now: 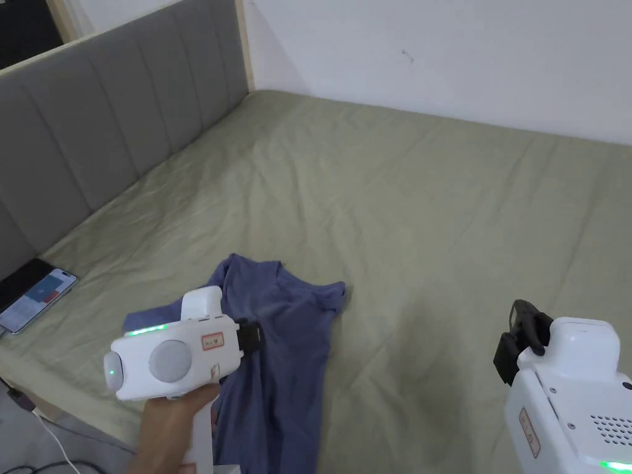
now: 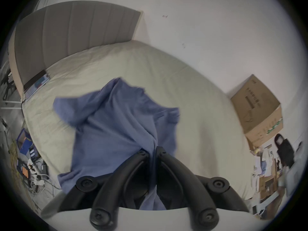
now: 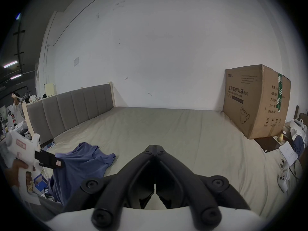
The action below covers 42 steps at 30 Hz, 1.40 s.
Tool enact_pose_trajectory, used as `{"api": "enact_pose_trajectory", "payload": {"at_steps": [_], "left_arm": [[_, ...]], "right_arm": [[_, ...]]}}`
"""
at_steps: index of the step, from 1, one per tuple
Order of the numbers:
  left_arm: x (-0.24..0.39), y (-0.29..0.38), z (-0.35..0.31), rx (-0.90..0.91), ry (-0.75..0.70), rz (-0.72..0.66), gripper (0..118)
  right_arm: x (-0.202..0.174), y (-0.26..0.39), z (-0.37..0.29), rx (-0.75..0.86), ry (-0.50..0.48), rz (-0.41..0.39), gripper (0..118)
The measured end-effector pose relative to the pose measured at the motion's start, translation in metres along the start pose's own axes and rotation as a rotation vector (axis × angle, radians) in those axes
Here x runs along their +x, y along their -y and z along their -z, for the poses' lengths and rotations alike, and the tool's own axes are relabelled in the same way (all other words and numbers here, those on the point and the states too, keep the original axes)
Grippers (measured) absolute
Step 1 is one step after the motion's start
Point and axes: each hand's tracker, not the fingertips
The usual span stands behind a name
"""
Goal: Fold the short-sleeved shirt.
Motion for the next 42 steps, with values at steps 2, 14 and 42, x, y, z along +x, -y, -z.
{"api": "enact_pose_trajectory", "payload": {"at_steps": [2,14,42], "left_arm": [[0.027,-0.011,-0.009,0.021,0.065,0.047,7],[0.239,-0.060,-0.031,0.061,0.438,0.392,6],[0.287,0.179,0.159,-0.541,0.209,0.666,7]], "right_arm": [[0.006,-0.003,-0.006,0.015,0.014,0.009,0],[0.082,-0.019,-0.067,0.101,0.192,0.030,0],[0.162,0.007,-0.126,0.045,0.432,0.047,0]]}}
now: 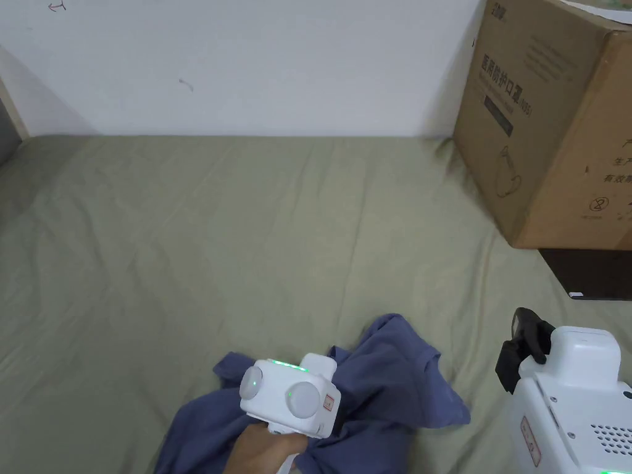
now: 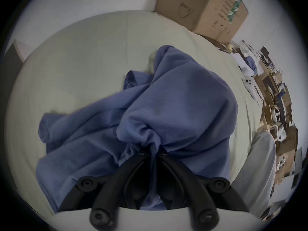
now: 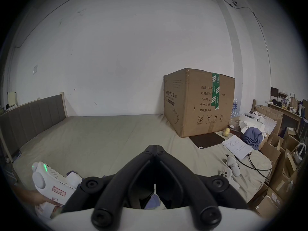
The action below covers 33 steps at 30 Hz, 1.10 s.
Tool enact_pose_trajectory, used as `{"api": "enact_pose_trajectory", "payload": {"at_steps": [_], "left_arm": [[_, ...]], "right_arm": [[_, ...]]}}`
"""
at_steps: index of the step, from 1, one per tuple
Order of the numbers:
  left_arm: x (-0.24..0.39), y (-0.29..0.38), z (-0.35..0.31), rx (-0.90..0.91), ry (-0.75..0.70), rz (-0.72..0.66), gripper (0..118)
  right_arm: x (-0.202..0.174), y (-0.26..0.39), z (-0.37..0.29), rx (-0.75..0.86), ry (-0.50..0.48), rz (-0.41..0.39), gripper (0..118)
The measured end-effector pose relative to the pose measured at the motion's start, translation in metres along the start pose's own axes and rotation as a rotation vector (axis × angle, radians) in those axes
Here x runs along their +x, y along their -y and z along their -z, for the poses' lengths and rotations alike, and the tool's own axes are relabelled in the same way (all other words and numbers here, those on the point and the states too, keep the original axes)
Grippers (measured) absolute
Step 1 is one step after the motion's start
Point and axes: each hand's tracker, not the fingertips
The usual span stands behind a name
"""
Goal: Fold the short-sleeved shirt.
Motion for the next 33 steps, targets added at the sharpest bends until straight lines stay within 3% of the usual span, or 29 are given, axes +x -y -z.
{"api": "enact_pose_trajectory", "payload": {"at_steps": [2,3,4,5,6,9,19,22,24,27,30,33], "left_arm": [[0.003,0.000,-0.013,0.043,0.016,-0.033,20],[0.003,-0.001,-0.020,0.055,0.034,-0.031,38],[0.003,-0.001,-0.030,0.082,0.071,-0.033,72],[0.005,-0.001,-0.042,0.125,0.102,-0.029,96],[0.006,-0.002,-0.055,0.189,0.102,-0.022,109],[0.010,-0.002,-0.104,0.399,0.048,0.003,111],[-0.018,0.009,-0.228,0.843,-0.176,0.020,110],[-0.030,0.020,-0.245,0.934,-0.266,0.030,107],[-0.038,0.027,-0.254,0.973,-0.318,0.025,95],[-0.049,0.037,-0.259,1.013,-0.355,0.023,61],[-0.060,0.042,-0.263,1.016,-0.349,0.017,0],[-0.070,0.046,-0.263,0.996,-0.334,-0.006,0]], "right_arm": [[-0.001,-0.001,-0.001,0.003,-0.004,-0.004,0],[-0.001,-0.002,-0.002,0.005,-0.005,-0.007,0],[-0.002,-0.003,-0.002,0.006,-0.007,-0.009,0],[-0.002,-0.004,-0.002,0.008,-0.008,-0.011,0],[-0.002,-0.006,-0.003,0.012,-0.008,-0.012,0],[-0.005,-0.011,-0.005,0.025,-0.010,-0.008,0],[-0.015,-0.032,-0.013,0.090,-0.030,0.001,0],[-0.019,-0.036,-0.014,0.108,-0.038,-0.005,0],[-0.021,-0.039,-0.015,0.116,-0.044,-0.007,0],[-0.024,-0.041,-0.016,0.128,-0.050,-0.009,0],[-0.027,-0.043,-0.017,0.135,-0.057,-0.010,0],[-0.029,-0.043,-0.017,0.137,-0.063,-0.009,0]]}}
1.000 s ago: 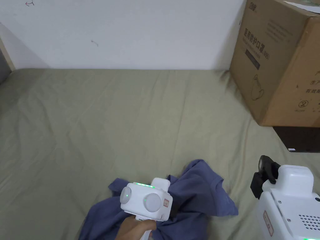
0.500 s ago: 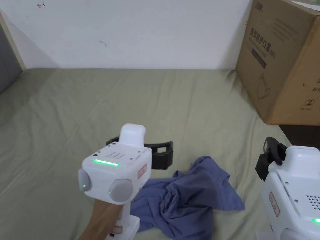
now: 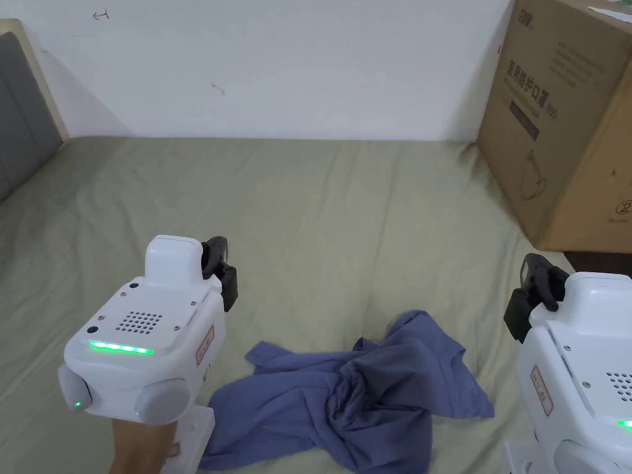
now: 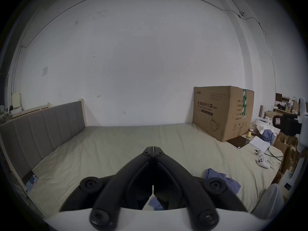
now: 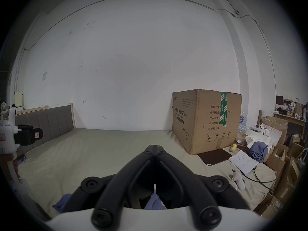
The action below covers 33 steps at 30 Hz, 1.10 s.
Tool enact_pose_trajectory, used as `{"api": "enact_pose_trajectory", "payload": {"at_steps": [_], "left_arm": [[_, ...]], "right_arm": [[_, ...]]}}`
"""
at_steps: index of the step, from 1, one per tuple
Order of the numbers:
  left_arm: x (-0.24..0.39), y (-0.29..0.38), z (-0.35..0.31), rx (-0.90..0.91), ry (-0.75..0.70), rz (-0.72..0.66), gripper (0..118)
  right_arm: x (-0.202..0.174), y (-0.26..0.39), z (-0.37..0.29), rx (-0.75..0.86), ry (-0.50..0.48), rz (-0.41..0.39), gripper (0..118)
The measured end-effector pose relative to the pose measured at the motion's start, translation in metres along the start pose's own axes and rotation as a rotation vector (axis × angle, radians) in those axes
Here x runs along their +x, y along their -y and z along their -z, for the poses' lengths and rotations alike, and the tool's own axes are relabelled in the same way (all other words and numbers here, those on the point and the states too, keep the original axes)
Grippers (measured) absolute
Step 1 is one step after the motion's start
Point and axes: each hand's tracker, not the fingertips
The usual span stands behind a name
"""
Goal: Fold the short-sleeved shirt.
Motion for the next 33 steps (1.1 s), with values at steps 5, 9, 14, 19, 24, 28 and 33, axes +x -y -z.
{"api": "enact_pose_trajectory", "payload": {"at_steps": [5,9,14,19,24,28,33], "left_arm": [[-0.013,0.015,0.005,-0.143,-0.037,-0.081,0],[-0.031,0.051,0.016,-0.380,-0.030,-0.170,0],[-0.046,0.111,0.016,-0.589,-0.041,-0.239,0],[-0.052,0.160,0.016,-0.777,-0.060,-0.346,43],[-0.038,0.183,0.018,-0.854,-0.090,-0.260,109],[-0.023,0.193,0.028,-0.883,-0.119,-0.224,101],[-0.010,0.200,0.036,-0.890,-0.111,-0.247,14]], "right_arm": [[-0.003,0.004,0.000,-0.011,-0.009,-0.003,0],[-0.004,0.011,0.000,-0.033,-0.015,-0.008,0],[-0.007,0.020,0.003,-0.059,-0.023,-0.009,0],[-0.010,0.027,0.006,-0.085,-0.032,-0.016,0],[-0.012,0.037,0.011,-0.119,-0.042,-0.015,0],[-0.011,0.044,0.016,-0.144,-0.049,-0.022,0],[-0.004,0.052,0.023,-0.182,-0.048,-0.038,0]]}}
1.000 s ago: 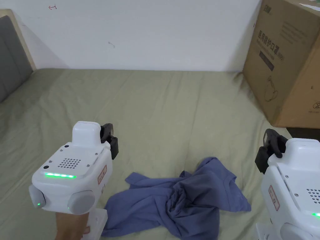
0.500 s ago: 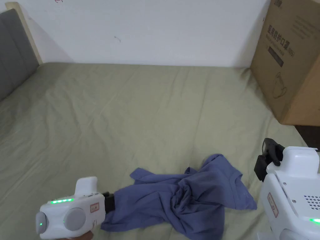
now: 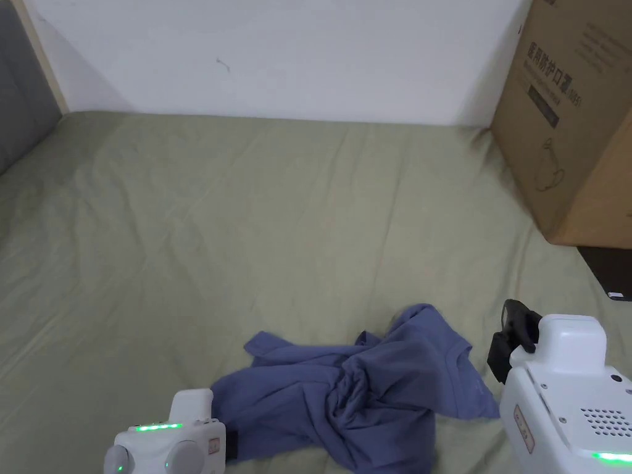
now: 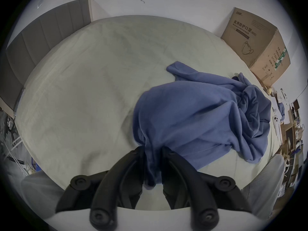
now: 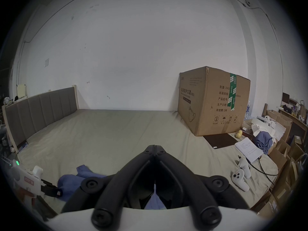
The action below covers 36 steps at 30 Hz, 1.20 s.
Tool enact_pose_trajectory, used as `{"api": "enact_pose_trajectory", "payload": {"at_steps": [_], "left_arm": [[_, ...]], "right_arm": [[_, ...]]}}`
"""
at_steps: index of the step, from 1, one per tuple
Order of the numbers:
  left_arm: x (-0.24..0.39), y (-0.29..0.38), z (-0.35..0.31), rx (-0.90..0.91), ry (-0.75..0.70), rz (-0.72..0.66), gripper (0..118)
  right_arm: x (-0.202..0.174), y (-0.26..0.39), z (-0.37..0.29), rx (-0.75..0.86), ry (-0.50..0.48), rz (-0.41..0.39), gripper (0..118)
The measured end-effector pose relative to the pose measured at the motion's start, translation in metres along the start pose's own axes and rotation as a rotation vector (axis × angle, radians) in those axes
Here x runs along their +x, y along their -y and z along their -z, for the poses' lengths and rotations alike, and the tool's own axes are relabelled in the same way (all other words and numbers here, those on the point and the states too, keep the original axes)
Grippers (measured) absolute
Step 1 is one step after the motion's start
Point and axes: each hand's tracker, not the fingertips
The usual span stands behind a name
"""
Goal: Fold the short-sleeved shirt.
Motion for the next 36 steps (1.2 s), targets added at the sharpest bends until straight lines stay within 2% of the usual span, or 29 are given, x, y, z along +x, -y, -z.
{"api": "enact_pose_trajectory", "payload": {"at_steps": [1,4,5,6,9,10,13,16,20,22,24,25,26,27,28,29,30,33,36], "left_arm": [[0.003,-0.001,0.003,-0.011,-0.008,0.017,8],[-0.001,-0.003,0.002,-0.007,0.003,0.032,5],[-0.004,-0.003,-0.001,-0.001,0.020,0.016,5],[-0.007,-0.003,-0.005,0.017,0.049,-0.006,5],[-0.014,-0.005,-0.022,0.061,0.091,-0.022,4],[-0.015,-0.008,-0.027,0.073,0.111,-0.025,4],[-0.020,-0.014,-0.042,0.124,0.176,-0.070,4],[-0.023,-0.020,-0.045,0.138,0.207,-0.098,4],[-0.023,-0.025,-0.039,0.135,0.220,-0.109,4],[-0.024,-0.025,-0.037,0.131,0.220,-0.109,4],[-0.024,-0.026,-0.035,0.124,0.225,-0.116,4],[-0.025,-0.026,-0.034,0.123,0.226,-0.119,4],[-0.026,-0.026,-0.034,0.122,0.227,-0.121,4],[-0.026,-0.026,-0.034,0.120,0.226,-0.123,4],[-0.026,-0.026,-0.035,0.120,0.226,-0.125,4],[-0.027,-0.026,-0.036,0.121,0.228,-0.126,4],[-0.027,-0.025,-0.037,0.123,0.232,-0.126,4],[-0.027,-0.026,-0.042,0.131,0.245,-0.131,4],[-0.028,-0.033,-0.053,0.172,0.282,-0.158,4]], "right_arm": [[0.002,0.002,0.002,-0.012,0.001,-0.001,0],[0.012,0.010,0.016,-0.085,0.005,0.018,0],[0.015,0.013,0.022,-0.124,0.005,0.026,6],[0.019,0.018,0.031,-0.170,0.005,0.037,19],[0.032,0.034,0.064,-0.324,-0.014,0.076,89],[0.036,0.040,0.079,-0.378,-0.022,0.094,103],[0.047,0.058,0.121,-0.461,-0.030,0.145,109],[0.052,0.071,0.164,-0.546,-0.042,0.138,115],[0.052,0.089,0.214,-0.670,-0.037,0.120,114],[0.049,0.100,0.233,-0.734,-0.037,0.114,105],[0.045,0.110,0.244,-0.790,-0.037,0.106,82],[0.044,0.114,0.248,-0.806,-0.050,0.120,65],[0.043,0.118,0.250,-0.830,-0.062,0.130,58],[0.040,0.118,0.248,-0.832,-0.057,0.105,56],[0.037,0.116,0.241,-0.789,-0.039,0.053,40],[0.036,0.113,0.237,-0.766,-0.054,0.032,15],[0.036,0.110,0.234,-0.757,-0.070,0.022,3],[0.032,0.091,0.212,-0.696,-0.052,-0.017,3],[0.041,0.061,0.190,-0.596,-0.049,0.004,3]]}}
